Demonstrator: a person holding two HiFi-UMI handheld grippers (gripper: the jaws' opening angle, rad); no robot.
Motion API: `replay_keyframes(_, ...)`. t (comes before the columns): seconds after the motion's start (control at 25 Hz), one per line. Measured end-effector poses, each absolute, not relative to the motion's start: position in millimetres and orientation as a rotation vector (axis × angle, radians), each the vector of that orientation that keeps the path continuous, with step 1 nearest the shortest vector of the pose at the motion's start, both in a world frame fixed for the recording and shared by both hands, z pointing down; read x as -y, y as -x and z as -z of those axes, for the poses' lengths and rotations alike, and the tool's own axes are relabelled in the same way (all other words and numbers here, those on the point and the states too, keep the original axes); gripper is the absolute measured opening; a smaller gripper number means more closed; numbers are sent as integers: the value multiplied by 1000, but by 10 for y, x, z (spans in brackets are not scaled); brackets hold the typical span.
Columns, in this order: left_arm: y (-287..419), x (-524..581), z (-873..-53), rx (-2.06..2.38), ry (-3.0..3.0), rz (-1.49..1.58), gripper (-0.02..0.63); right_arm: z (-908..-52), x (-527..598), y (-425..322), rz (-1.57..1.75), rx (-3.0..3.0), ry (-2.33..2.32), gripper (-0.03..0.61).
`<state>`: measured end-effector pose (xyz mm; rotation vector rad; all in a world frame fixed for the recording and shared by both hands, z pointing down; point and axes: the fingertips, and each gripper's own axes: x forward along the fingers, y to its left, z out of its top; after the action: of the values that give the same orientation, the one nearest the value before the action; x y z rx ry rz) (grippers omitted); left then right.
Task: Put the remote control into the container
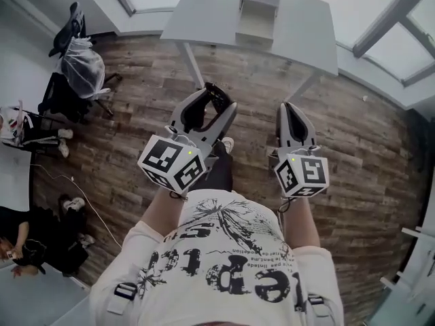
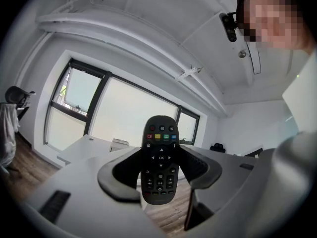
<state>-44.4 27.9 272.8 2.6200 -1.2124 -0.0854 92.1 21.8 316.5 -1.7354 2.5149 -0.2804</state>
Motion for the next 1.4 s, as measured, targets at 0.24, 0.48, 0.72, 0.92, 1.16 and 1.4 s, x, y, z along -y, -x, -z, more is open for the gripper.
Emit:
replay_keyframes(0.24, 332, 531, -2701, 1096, -2662, 83, 247, -3057, 525, -935, 226, -2473, 1822, -6)
replay_keyframes(0.48, 394, 1483, -2579, 1083, -2723, 107, 247, -2931, 1416, -850, 175, -2452, 1897, -6)
replay_keyframes(0.72, 461, 2293, -2614, 1062, -2747, 106, 247, -2941, 2167, -728, 127, -2440, 1969, -6)
replay_keyframes(0.92, 409, 2671, -2756, 1046, -2722, 85, 247, -2983, 2480, -761, 110, -2432, 2016, -6)
replay_keyframes(1.16, 213, 3025, -3000, 1065, -2707, 3, 247, -3188, 2844, -961, 177, -2424, 2044, -6)
replay_keyframes(1.4, -60, 3533, -3273, 1130, -2642, -62, 247, -3386, 3392, -1241, 216, -2488, 1993, -6)
